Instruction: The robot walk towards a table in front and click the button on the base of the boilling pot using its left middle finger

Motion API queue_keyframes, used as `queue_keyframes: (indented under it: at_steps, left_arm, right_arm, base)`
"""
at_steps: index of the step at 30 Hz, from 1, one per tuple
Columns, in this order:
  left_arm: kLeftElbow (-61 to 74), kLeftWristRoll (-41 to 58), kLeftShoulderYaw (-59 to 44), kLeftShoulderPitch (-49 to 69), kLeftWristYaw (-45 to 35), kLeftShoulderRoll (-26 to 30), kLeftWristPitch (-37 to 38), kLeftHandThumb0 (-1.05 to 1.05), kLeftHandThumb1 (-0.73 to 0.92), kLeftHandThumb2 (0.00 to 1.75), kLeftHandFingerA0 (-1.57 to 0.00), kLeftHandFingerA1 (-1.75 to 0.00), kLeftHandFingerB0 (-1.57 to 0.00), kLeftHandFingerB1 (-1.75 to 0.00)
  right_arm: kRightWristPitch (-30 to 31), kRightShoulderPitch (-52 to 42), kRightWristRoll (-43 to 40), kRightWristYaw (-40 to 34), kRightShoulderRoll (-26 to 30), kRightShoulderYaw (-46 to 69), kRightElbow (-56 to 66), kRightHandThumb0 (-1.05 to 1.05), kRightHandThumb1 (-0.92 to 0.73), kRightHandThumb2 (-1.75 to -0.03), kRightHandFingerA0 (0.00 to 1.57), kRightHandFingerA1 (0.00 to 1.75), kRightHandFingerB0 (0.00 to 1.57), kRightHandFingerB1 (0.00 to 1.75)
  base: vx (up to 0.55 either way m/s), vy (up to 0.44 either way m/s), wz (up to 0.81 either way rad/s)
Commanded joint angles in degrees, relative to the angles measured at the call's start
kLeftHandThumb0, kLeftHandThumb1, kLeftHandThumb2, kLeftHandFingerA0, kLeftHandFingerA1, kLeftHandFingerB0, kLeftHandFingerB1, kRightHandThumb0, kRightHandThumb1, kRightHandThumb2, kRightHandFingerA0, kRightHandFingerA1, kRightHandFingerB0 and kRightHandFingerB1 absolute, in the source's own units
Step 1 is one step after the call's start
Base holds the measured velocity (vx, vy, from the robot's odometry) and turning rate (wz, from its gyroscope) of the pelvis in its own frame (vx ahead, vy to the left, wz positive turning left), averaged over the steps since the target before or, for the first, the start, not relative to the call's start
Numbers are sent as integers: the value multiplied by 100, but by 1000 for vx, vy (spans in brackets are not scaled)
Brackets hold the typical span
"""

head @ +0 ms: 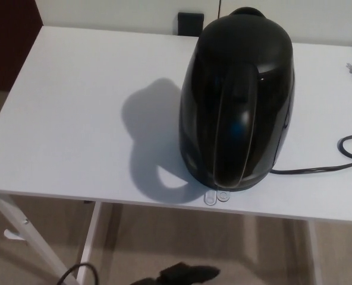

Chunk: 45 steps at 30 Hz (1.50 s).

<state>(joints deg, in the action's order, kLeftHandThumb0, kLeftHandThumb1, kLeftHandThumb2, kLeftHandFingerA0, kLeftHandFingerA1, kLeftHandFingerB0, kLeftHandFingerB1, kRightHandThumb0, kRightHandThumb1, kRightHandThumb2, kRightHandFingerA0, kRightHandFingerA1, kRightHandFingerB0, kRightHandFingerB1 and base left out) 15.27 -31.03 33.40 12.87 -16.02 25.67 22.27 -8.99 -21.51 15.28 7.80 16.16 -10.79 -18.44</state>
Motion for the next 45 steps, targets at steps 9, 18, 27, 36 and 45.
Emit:
queue_keyframes:
  at_steps: [9, 18, 27, 36, 45]
  left_arm:
    - [-23, -3057, 507, -1428, 903, 422, 533, -57, 68, 62, -26, -30, -19, -28]
    - [-312, -3013, 619, -1599, 1127, 380, 373, -57, 67, 61, -28, -31, -21, -28]
    - [-583, -3124, 705, -1793, 1470, 253, 286, -57, 67, 61, -31, -31, -25, -29]
    - [-664, -3291, 653, -1837, 1545, 119, 112, -58, 67, 60, -30, -31, -23, -29]
    - [-782, -3394, 545, -1926, 1764, 64, 85, -55, 69, 62, -29, -31, -24, -29]
  right_arm:
    - [-155, 193, 246, -59, 230, -47, -198, -10, -75, -61, 58, 59, 47, 47]
    - [-53, 44, 328, -33, 269, -80, 163, -6, -73, -61, 60, 58, 51, 50]
    - [355, 58, 344, 9, 179, -69, 266, -8, -72, -61, 56, 54, 43, 45]
    - [262, 77, 338, 31, 209, -89, 233, -9, -73, -61, 55, 55, 40, 43]
    - [299, 68, 331, 40, 220, -109, 314, -7, -73, -60, 56, 54, 41, 44]
  base:
    - [0, 0, 0]
    - [0, 0, 0]
    - [0, 0, 0]
    - [0, 0, 0]
    - [0, 0, 0]
